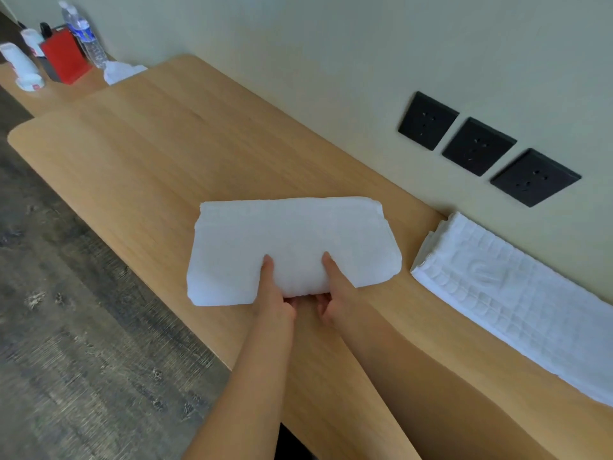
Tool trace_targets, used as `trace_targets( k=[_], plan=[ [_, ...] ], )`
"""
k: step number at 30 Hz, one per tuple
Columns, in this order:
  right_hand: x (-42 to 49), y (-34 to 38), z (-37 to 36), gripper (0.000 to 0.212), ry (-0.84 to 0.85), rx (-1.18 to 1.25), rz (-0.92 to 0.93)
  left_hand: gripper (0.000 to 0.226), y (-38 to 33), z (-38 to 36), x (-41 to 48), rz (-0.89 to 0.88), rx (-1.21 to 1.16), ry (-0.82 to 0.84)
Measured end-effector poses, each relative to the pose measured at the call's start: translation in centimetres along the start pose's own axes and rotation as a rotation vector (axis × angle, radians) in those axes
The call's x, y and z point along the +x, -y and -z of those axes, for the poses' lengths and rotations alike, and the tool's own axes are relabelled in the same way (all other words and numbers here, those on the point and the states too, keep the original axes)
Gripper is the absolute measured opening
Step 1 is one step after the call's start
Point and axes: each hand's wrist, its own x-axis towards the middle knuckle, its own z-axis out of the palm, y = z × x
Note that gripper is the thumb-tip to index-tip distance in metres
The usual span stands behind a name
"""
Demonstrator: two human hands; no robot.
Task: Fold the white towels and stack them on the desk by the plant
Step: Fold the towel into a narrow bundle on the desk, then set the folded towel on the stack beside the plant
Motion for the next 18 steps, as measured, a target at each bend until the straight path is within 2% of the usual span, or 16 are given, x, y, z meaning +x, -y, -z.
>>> trace_targets(
  k=[2,4,8,12,14,18],
  plan=[
    [-0.3,-0.1,0.2,0.027,0.001,0.061,0.009,0.062,0.4,0.3,-0.2,-0.057,-0.012,0.071],
    [-0.5,-0.1,0.6,0.032,0.003,0.109,0.009,0.054,0.9,0.8,-0.4,-0.115,-0.036,0.118],
    [-1.1,-0.9,1.4,0.038,0.163,0.228,0.014,0.052,2.4,2.0,-1.5,-0.14,-0.024,0.16],
    [-2.1,-1.9,2.9,0.045,0.25,0.333,0.046,0.053,3.3,3.3,-3.1,-0.214,0.012,0.206],
    [-3.1,-2.3,4.1,0.039,0.282,0.349,0.059,0.047,3.8,3.9,-4.5,-0.251,0.022,0.199],
    [-4.9,-2.3,6.1,0.048,0.283,0.345,0.153,0.046,5.7,4.8,-7.7,-0.281,0.012,0.184]
  ],
)
